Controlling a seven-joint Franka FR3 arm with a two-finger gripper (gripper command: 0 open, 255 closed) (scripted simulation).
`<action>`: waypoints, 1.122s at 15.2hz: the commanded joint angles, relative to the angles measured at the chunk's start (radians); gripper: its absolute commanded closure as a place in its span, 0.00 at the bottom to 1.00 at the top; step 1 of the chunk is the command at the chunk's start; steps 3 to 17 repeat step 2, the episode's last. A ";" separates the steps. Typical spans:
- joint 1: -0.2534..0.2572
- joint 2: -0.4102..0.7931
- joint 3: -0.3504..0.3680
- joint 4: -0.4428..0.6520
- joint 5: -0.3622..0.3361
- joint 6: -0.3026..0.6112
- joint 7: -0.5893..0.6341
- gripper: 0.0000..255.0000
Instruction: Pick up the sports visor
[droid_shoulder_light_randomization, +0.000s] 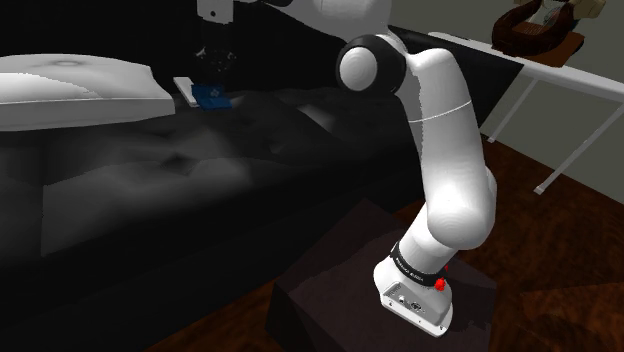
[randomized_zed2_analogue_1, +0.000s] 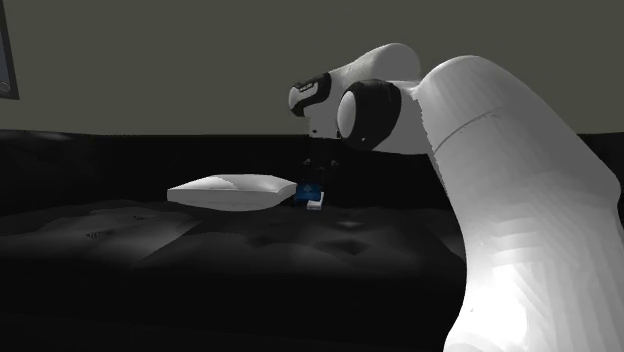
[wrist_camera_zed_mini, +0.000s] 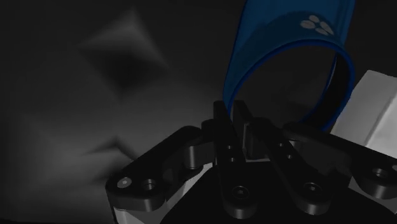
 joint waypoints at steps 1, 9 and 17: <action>0.000 0.010 0.000 0.035 0.000 -0.026 0.001 1.00; 0.000 0.010 0.000 0.035 0.000 -0.025 0.001 1.00; 0.000 0.010 0.000 0.035 0.000 -0.025 0.001 1.00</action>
